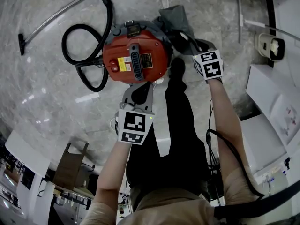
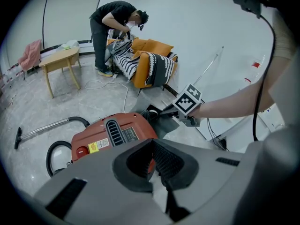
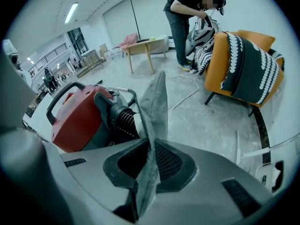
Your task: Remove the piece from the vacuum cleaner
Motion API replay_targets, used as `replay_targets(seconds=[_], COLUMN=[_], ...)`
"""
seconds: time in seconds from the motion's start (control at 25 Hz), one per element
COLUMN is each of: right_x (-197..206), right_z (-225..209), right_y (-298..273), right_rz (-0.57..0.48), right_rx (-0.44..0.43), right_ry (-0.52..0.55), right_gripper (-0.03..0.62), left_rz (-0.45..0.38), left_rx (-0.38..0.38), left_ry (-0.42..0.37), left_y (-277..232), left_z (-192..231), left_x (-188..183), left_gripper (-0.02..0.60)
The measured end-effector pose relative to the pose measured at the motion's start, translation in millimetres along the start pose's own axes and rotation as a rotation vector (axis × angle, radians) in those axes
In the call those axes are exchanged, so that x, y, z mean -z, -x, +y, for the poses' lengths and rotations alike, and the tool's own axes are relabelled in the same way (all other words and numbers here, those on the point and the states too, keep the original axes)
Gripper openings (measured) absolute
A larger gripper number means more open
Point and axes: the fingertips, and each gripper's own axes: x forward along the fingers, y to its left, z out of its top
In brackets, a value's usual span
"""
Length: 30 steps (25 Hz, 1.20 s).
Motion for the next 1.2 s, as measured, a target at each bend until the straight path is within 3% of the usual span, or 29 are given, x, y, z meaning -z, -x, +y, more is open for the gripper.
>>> replay_targets(seconds=[0.44, 0.64, 1.2], right_x=[1, 25, 52], right_z=[-4, -32, -54], right_y=[-3, 0, 20], right_rz=[-0.008, 0.054, 0.051], right_rx=[0.038, 0.112, 0.112], right_ry=[-0.044, -0.102, -0.221], right_gripper=[0.043, 0.029, 0.029], left_rz=[0.01, 0.003, 0.003], left_rx=[0.003, 0.007, 0.016], left_ry=[0.005, 0.012, -0.003], left_y=[0, -1, -6], left_z=[1, 1, -4], left_x=[7, 5, -4], left_gripper=[-0.006, -0.006, -0.005])
